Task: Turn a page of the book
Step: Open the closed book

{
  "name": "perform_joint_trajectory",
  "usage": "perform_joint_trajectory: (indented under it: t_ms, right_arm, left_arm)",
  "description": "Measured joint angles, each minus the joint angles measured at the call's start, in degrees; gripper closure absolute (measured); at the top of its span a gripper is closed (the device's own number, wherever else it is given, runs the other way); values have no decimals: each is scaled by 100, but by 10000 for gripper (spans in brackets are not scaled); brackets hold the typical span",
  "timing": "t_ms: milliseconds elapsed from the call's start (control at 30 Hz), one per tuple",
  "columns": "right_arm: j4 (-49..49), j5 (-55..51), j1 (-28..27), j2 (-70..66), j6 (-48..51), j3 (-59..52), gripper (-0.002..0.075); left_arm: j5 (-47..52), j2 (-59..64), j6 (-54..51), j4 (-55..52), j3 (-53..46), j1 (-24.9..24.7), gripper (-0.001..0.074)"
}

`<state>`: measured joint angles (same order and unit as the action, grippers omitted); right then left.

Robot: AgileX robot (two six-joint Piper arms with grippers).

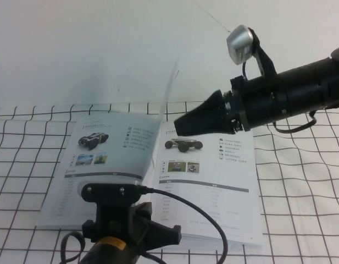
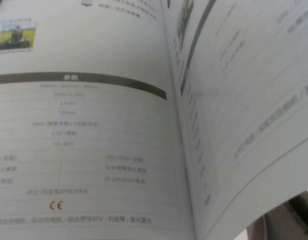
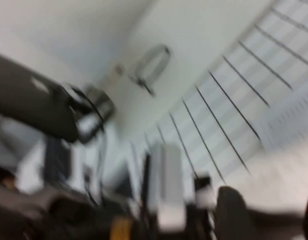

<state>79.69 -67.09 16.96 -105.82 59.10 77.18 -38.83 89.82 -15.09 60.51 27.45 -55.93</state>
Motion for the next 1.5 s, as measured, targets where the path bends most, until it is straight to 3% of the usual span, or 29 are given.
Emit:
perform_joint_trajectory:
  t_ms: [233,333,633,1033,1500]
  right_arm:
    - [-2719,472,4,401,-964,0,662]
    - [-3326,881,4,252,-1342,-12,708]
    - [-2887,1530,113,-1040,-1115,-57,726]
    - [-2465,1759,463,-1899,-754,-22,727]
    - [-3132,1721,523,-1899,-1346,73,727]
  left_arm:
    - [-239,0,503,23,0,0,738]
    - [-239,0,670,23,0,0,738]
    - [-65,0,712,604,0,127,738]
    - [1400,0,712,1021,0,1290,738]
    - [2431,0,702,509,-10,2281,738]
